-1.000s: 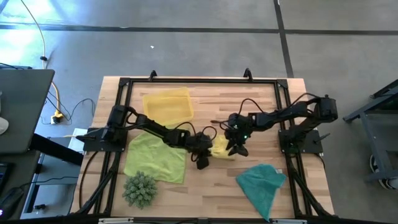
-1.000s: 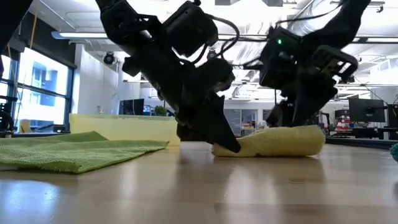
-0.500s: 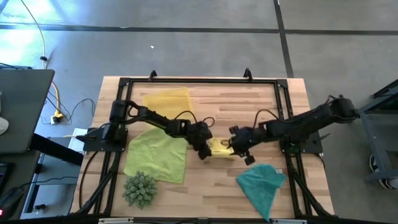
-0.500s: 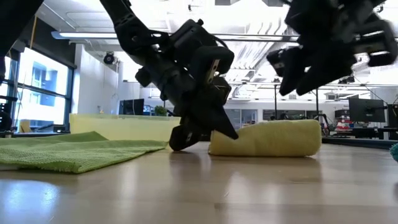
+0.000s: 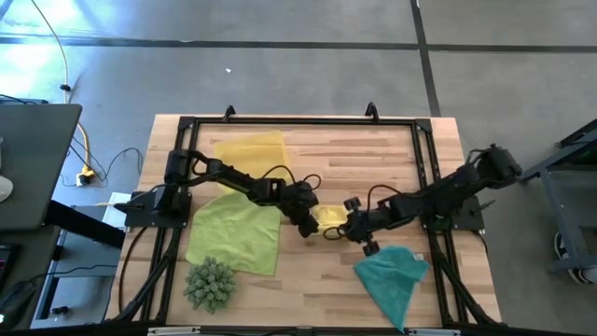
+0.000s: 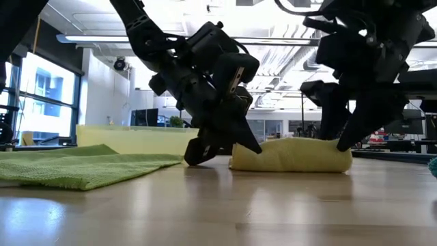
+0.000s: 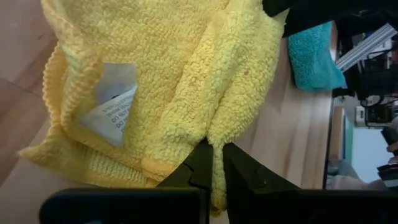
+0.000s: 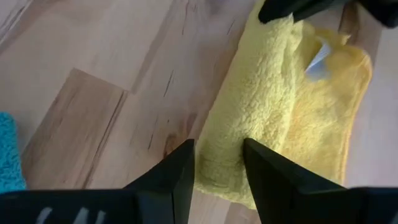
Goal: Roll microfiber towels into tight, uniform cylinder then place into a basket
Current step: Roll the yellow microfiber towel
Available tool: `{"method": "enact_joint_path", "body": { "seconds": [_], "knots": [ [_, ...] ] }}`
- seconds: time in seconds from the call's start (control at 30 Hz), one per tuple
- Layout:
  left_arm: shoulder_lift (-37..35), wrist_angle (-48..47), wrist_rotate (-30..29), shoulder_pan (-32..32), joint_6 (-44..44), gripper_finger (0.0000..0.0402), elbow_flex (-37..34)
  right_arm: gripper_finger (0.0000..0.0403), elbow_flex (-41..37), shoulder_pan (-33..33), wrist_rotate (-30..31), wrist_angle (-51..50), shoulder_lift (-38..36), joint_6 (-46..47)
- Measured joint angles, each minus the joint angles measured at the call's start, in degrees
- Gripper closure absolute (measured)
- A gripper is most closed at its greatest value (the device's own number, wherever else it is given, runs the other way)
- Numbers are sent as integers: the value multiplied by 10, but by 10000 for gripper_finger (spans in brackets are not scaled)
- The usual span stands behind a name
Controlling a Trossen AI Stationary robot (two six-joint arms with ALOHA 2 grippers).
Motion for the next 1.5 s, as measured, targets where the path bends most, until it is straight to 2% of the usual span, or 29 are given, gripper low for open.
{"method": "enact_joint_path", "body": {
  "seconds": [0.1,0.33,0.43,0.57,0.67,0.8,0.97,1.13,1.27,1.5],
  "knots": [
    [0,0,-8,0,-4,390,0,248,0,-2,-15,0,5,17],
    [0,1,-13,0,-8,390,0,160,0,-10,-37,-1,16,57],
    [0,1,-14,0,-8,390,0,146,0,-10,-24,-1,16,75],
    [0,7,-13,0,-15,390,0,149,-15,-10,15,9,16,95],
    [0,10,-10,0,-19,390,0,166,-34,-10,49,22,16,116],
    [0,10,-9,0,-20,390,0,211,-47,-10,59,27,16,143],
    [0,12,-17,0,-26,386,0,298,-47,-10,60,29,16,157],
    [0,14,-20,0,-32,364,0,387,-47,-10,50,29,16,151],
    [-7,11,-17,0,-3,338,-2,387,-47,-12,7,30,15,144],
    [-50,-25,-24,3,128,297,-5,397,-46,-48,-143,32,15,155]
  ]
}}
